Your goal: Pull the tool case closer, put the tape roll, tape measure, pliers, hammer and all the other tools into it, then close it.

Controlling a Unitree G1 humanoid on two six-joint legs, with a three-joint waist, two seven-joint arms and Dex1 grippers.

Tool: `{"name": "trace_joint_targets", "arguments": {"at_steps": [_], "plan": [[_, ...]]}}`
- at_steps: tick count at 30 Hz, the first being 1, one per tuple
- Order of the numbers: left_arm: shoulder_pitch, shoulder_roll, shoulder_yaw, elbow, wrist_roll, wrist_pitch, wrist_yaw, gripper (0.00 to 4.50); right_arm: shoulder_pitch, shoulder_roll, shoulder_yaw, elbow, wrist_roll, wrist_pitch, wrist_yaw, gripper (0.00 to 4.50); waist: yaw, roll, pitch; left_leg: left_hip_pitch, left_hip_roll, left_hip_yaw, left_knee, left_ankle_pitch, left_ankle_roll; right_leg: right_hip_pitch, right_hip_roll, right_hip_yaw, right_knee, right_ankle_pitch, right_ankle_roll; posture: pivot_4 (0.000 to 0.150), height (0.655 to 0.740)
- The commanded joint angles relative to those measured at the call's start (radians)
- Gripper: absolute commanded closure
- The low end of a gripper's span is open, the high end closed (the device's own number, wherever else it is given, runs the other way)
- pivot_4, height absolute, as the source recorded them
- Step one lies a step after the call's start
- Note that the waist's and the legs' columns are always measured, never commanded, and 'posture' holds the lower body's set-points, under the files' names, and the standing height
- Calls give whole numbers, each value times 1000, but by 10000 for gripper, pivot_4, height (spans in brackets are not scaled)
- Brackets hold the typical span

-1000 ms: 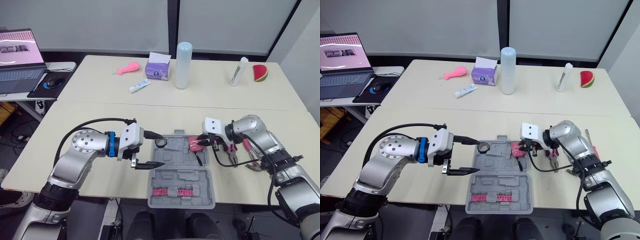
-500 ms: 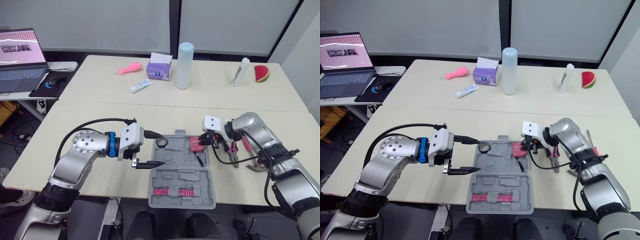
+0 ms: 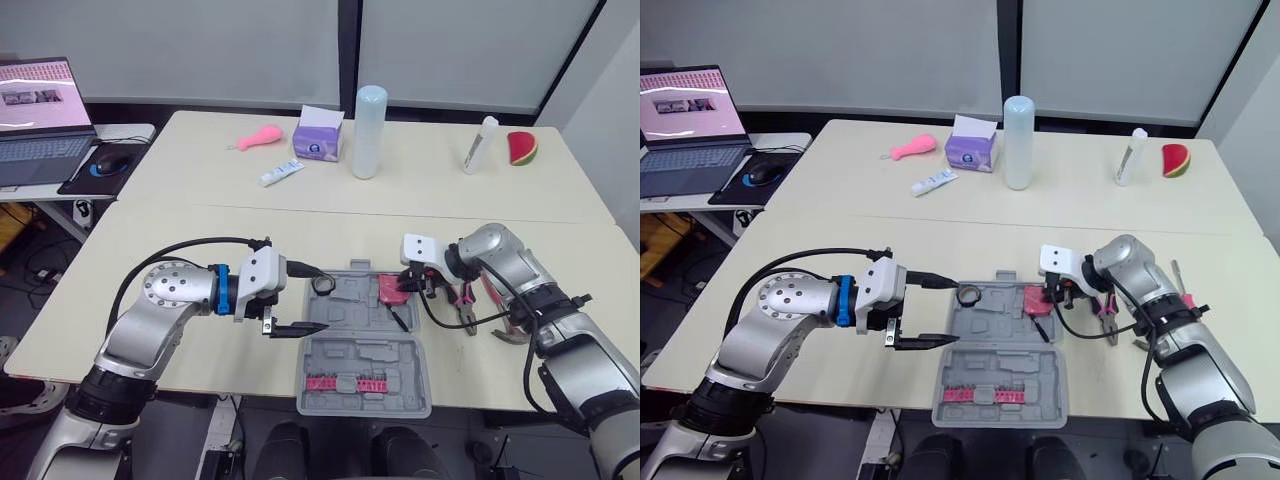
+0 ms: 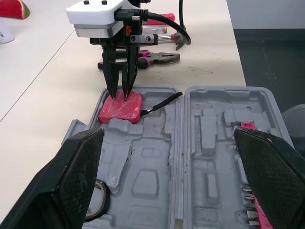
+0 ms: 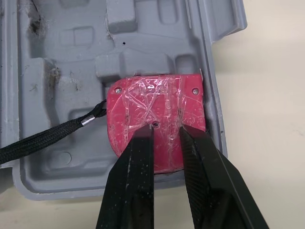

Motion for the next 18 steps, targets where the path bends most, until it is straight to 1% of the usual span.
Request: {"name": "trace_joint_targets", "arguments": {"at_steps": [1, 4, 7, 13, 15, 18], "plan": [[-9, 12, 31, 2, 4, -26, 7, 0, -5, 18, -3, -4, 1, -1, -2, 36767, -3, 0, 0, 0, 0, 0, 0, 0, 0, 0, 0, 0, 0, 0, 0, 1500, 6921], [-14, 11, 34, 17, 12, -38, 9, 0, -13, 19, -18, -15, 9, -2, -1, 36767, -5, 0, 0, 0, 1, 0, 0, 0, 0, -1, 1, 0, 1, 0, 0, 1500, 6921], [-12, 12, 45, 33, 17, -53, 13, 0, -30, 20, -49, -67, 36, 23, -6, 36767, -4, 0, 0, 0, 0, 0, 0, 0, 0, -1, 1, 0, 1, 0, 0, 1500, 6921], [-9, 16, 69, 60, 20, -80, 17, 0, -11, -10, -97, -239, 76, 116, -21, 36767, 0, 0, 1, -1, 0, 1, 0, 0, 0, -2, 0, 0, 1, 0, 0, 1500, 6921], [-9, 19, 74, 71, 20, -90, 15, 0, -2, -12, -116, -291, 81, 142, -54, 36767, 0, 0, 1, -1, 0, 1, 0, 0, 0, -2, 0, 0, 0, 0, 0, 1500, 6921], [-5, 24, 89, 89, 18, -107, 16, 0, 16, -5, -169, -416, 97, 194, -136, 36767, 1, 0, 1, -1, 0, 1, 0, 0, 0, -2, 0, 0, 1, 0, 0, 1500, 6921]]}}
